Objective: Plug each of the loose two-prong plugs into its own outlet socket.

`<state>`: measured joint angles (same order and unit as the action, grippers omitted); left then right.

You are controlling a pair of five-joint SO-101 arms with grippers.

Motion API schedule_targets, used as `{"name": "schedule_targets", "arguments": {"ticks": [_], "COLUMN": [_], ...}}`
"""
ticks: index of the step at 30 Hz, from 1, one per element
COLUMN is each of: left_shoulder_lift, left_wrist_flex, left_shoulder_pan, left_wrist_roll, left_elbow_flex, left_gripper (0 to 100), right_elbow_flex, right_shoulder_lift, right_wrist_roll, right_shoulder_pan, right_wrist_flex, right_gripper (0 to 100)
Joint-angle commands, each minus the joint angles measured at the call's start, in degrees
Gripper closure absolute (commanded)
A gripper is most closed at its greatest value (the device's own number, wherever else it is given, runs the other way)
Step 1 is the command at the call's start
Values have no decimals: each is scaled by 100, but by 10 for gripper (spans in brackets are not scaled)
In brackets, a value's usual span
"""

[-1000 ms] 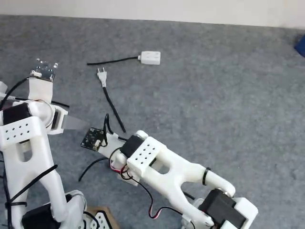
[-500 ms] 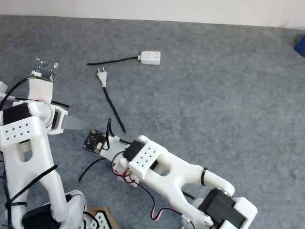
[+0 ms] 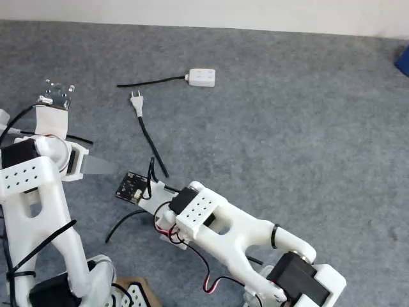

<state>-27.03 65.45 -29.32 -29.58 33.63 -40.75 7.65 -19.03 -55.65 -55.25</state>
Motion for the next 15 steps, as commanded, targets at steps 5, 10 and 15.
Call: {"name": "schedule_targets", "arguments": {"ticks": [5, 10, 15], "left_shoulder_lift": [-127, -127, -127], "left_wrist_flex": [35, 35, 35], "left_shoulder_pan": [-13, -13, -4], "left_wrist_roll": [-44, -44, -44], "left_elbow_flex": [-22, -22, -13], "left_gripper": [466, 466, 466], "right_elbow_flex": [286, 259, 242], "right_shoulder_lift": [57, 57, 57], "right_wrist_roll": [9, -9, -299], "right_shoulder_pan": [180, 180, 163], "right_wrist_flex": [189, 312, 391], "right_gripper": [911, 910, 910]}}
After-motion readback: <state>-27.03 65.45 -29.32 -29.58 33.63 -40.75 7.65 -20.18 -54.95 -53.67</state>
